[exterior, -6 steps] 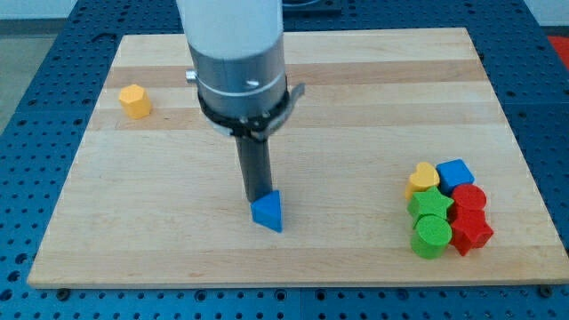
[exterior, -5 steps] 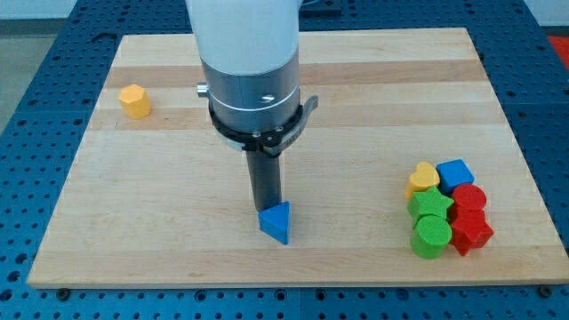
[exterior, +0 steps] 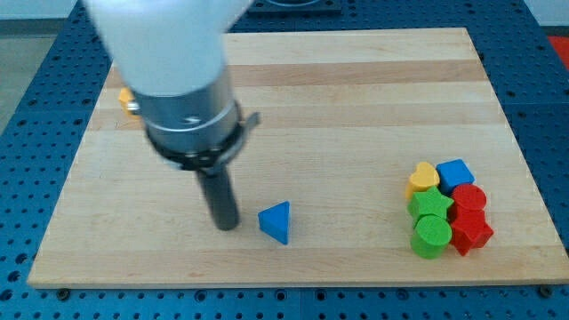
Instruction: Move the blue triangle closer to the group of blocks
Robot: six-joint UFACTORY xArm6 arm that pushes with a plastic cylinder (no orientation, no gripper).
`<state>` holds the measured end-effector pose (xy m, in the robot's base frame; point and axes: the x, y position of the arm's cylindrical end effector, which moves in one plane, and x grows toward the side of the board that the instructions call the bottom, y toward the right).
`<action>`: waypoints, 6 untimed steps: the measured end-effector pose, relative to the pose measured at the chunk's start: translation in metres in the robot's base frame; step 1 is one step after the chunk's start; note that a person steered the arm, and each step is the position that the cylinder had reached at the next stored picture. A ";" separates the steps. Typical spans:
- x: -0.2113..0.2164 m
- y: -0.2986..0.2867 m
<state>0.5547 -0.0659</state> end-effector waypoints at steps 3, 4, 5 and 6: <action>0.003 -0.002; 0.020 -0.013; 0.030 0.015; 0.030 0.066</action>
<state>0.5843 -0.0002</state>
